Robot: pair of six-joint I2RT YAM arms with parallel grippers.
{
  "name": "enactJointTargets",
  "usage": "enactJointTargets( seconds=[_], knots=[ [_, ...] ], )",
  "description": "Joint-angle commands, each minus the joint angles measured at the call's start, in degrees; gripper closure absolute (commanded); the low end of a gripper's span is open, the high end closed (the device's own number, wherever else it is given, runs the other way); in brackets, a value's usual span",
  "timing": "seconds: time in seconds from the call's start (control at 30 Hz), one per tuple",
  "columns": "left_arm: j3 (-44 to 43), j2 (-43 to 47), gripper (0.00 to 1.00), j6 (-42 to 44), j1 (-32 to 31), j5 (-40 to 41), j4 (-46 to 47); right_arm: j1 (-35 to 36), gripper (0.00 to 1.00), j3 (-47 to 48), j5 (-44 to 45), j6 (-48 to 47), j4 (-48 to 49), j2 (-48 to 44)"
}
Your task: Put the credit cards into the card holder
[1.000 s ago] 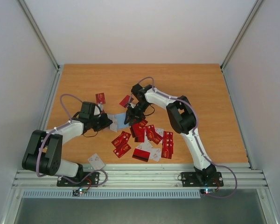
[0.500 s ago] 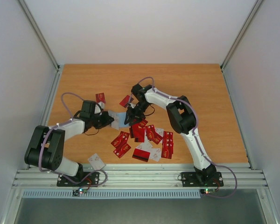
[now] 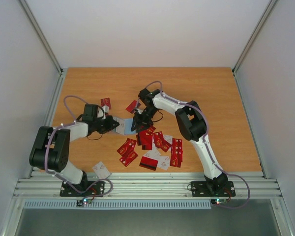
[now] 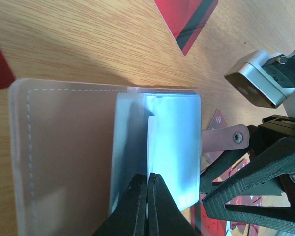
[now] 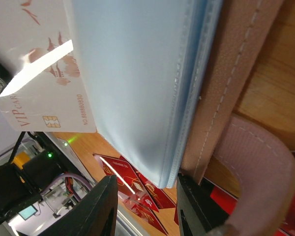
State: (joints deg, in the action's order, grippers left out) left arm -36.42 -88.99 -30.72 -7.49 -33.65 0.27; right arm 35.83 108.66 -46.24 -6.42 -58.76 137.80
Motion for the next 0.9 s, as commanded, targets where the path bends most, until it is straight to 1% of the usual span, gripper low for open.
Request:
enactJointTargets(
  seconds=[0.0, 0.3, 0.47, 0.63, 0.87],
  knots=[
    [-1.32, -2.54, 1.00, 1.09, 0.10, -3.95, 4.70, 0.11, 0.65, 0.48, 2.29, -0.79, -1.54, 2.83],
    [-1.54, -2.82, 1.00, 0.78, 0.05, -5.02, 5.00, 0.07, 0.65, 0.51, 2.12, -0.62, -1.27, 3.18],
    [-1.35, -4.26, 1.00, 0.36, 0.06, -5.02, 6.74, 0.09, 0.65, 0.50, 1.94, -0.62, -1.31, 3.35],
    [-1.02, -5.33, 1.00, -0.77, 0.06, -4.36, 9.19, 0.10, 0.65, 0.29, 1.86, -0.62, -1.38, 3.27],
    [-1.37, -5.34, 1.00, -1.92, 0.08, -3.25, 9.94, 0.12, 0.65, -0.19, 1.77, -0.54, -1.14, 3.27]
  ],
)
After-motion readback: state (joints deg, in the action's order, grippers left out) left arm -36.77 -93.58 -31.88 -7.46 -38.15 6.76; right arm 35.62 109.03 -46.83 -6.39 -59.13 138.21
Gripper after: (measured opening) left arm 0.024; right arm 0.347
